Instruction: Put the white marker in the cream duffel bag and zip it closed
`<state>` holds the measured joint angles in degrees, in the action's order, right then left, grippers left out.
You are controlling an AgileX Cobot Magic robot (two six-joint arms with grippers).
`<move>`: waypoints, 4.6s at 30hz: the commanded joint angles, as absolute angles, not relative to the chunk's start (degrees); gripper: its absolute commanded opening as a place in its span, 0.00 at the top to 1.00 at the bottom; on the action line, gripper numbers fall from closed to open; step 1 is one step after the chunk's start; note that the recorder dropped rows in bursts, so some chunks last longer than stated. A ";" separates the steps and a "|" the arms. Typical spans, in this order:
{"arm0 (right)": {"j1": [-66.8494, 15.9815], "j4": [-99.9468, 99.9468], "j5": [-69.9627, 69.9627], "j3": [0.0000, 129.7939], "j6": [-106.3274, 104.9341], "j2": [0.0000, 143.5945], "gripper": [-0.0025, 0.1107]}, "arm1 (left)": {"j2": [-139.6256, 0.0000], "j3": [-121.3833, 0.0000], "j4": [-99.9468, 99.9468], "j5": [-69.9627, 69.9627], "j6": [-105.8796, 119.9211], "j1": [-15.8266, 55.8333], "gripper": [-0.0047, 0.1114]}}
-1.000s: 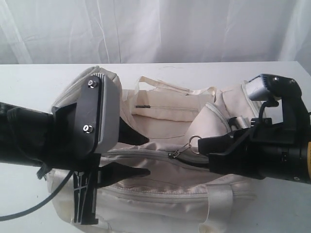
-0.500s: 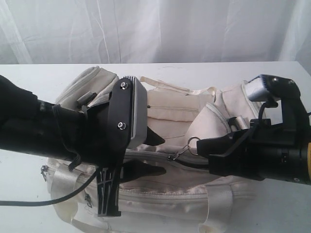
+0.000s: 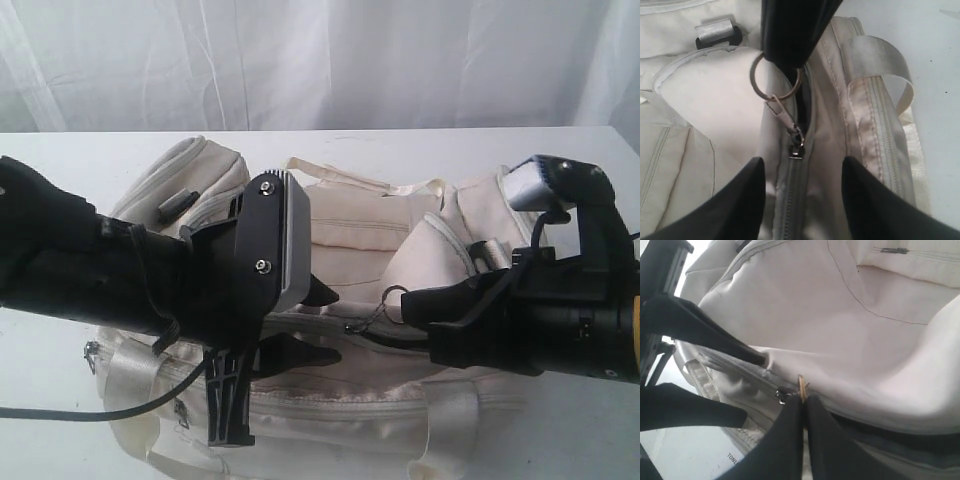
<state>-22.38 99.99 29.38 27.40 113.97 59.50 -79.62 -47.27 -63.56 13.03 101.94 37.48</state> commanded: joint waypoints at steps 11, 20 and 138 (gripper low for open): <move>-22.20 99.95 31.14 27.39 114.25 55.13 0.98 | -83.08 -47.43 -64.12 12.08 102.00 37.94 0.51; -22.20 99.95 31.14 27.39 114.65 52.91 0.98 | -84.42 -47.43 -64.02 7.81 102.00 37.94 0.57; -22.20 99.95 -2.29 19.24 114.28 45.40 0.98 | -88.64 -53.77 -62.76 4.48 98.49 44.21 0.96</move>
<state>-22.38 100.15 2.28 19.40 115.28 45.83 -88.87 -53.76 -62.06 3.43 99.00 44.00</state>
